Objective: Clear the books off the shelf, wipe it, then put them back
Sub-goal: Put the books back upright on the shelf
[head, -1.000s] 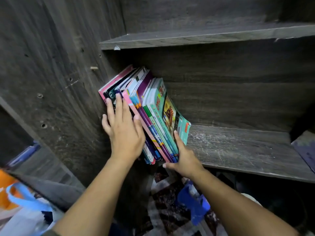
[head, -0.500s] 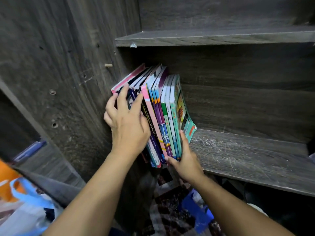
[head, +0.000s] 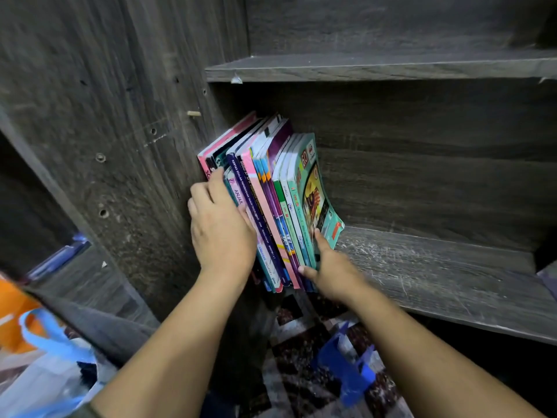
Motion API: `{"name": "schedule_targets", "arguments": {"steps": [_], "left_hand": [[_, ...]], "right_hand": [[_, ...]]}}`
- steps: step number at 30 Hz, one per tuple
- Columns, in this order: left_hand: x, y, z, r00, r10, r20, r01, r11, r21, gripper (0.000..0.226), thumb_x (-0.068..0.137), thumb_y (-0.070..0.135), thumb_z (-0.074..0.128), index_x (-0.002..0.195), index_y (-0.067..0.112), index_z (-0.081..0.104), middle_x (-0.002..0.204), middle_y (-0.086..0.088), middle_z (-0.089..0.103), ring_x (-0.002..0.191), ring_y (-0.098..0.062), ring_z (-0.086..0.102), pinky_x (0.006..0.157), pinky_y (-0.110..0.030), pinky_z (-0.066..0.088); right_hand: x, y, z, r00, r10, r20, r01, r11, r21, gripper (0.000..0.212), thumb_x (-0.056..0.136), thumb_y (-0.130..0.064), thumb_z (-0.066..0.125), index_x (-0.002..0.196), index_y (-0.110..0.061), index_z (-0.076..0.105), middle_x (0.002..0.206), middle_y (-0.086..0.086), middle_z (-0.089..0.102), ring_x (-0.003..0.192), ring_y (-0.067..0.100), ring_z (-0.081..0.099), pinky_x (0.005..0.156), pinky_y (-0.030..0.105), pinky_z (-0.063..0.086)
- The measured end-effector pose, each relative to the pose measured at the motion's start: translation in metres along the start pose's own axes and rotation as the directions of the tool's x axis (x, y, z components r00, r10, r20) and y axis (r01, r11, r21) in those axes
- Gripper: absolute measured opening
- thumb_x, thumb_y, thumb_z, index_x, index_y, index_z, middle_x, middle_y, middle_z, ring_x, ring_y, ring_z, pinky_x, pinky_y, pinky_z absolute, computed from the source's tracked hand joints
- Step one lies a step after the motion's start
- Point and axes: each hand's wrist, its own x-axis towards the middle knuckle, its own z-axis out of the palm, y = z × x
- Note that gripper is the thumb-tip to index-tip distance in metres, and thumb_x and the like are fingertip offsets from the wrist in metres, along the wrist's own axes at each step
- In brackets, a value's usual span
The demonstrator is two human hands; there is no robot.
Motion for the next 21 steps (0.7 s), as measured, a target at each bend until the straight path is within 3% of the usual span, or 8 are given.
{"name": "schedule_targets", "arguments": {"steps": [3, 7, 9, 13, 16, 21], "left_hand": [[0.002, 0.001, 0.003, 0.999, 0.041, 0.013, -0.043, 0.993, 0.114, 0.061, 0.084, 0.023, 0.068, 0.138, 0.01, 0.043, 0.119, -0.014, 0.043, 0.105, -0.033, 0.043, 0.086, -0.045, 0.043], [0.012, 0.0, 0.002, 0.995, 0.077, -0.062, -0.071, 0.992, 0.104, 0.036, 0.085, 0.022, 0.069, 0.115, 0.005, 0.059, 0.11, -0.018, 0.049, 0.099, -0.036, 0.047, 0.078, -0.048, 0.046], [0.014, 0.0, 0.003, 0.992, 0.089, -0.094, -0.078, 0.99, 0.119, 0.026, 0.083, 0.018, 0.068, 0.104, 0.004, 0.059, 0.105, -0.018, 0.051, 0.094, -0.037, 0.049, 0.075, -0.047, 0.046], [0.015, 0.005, 0.002, 0.991, 0.086, -0.105, -0.076, 0.993, 0.092, 0.02, 0.074, 0.009, 0.066, 0.088, 0.004, 0.053, 0.094, -0.017, 0.052, 0.084, -0.035, 0.05, 0.07, -0.042, 0.042], [0.009, 0.014, -0.016, 0.999, 0.028, -0.029, -0.028, 1.0, -0.011, 0.023, 0.073, 0.01, 0.063, 0.09, 0.006, 0.048, 0.095, -0.013, 0.049, 0.079, -0.031, 0.051, 0.068, -0.033, 0.033], [0.001, 0.03, -0.05, 0.977, -0.131, 0.171, 0.1, 0.978, 0.183, 0.046, 0.078, 0.03, 0.068, 0.111, 0.007, 0.045, 0.113, -0.014, 0.055, 0.102, -0.037, 0.057, 0.081, -0.041, 0.043]], "right_hand": [[-0.002, -0.002, -0.002, 1.0, -0.01, -0.011, 0.01, 1.0, -0.002, 0.087, 0.093, -0.038, 0.06, 0.153, -0.039, -0.004, 0.144, 0.013, 0.045, 0.125, 0.028, 0.05, 0.105, 0.041, 0.04], [-0.009, -0.002, 0.005, 0.997, -0.031, -0.069, 0.031, 0.999, -0.009, 0.084, 0.094, -0.041, 0.057, 0.151, -0.044, -0.004, 0.134, 0.013, 0.05, 0.09, 0.019, 0.059, 0.078, 0.035, 0.051], [-0.009, 0.001, 0.007, 0.995, -0.042, -0.089, 0.042, 0.999, 0.0, 0.084, 0.093, -0.042, 0.057, 0.151, -0.046, -0.004, 0.134, 0.012, 0.052, 0.084, 0.017, 0.06, 0.077, 0.037, 0.054], [-0.006, 0.007, 0.008, 0.995, -0.06, -0.076, 0.064, 0.996, 0.064, 0.084, 0.092, -0.043, 0.058, 0.148, -0.052, -0.004, 0.138, 0.006, 0.051, 0.098, 0.018, 0.06, 0.082, 0.035, 0.051], [-0.006, 0.01, 0.009, 0.995, -0.069, -0.077, 0.075, 0.994, 0.075, 0.084, 0.092, -0.043, 0.058, 0.147, -0.053, -0.004, 0.14, 0.005, 0.051, 0.108, 0.02, 0.057, 0.081, 0.031, 0.045], [-0.01, 0.014, 0.009, 0.994, -0.074, -0.085, 0.08, 0.994, 0.073, 0.09, 0.092, -0.033, 0.062, 0.146, -0.054, -0.007, 0.137, 0.005, 0.053, 0.11, 0.019, 0.059, 0.091, 0.036, 0.049]]}}
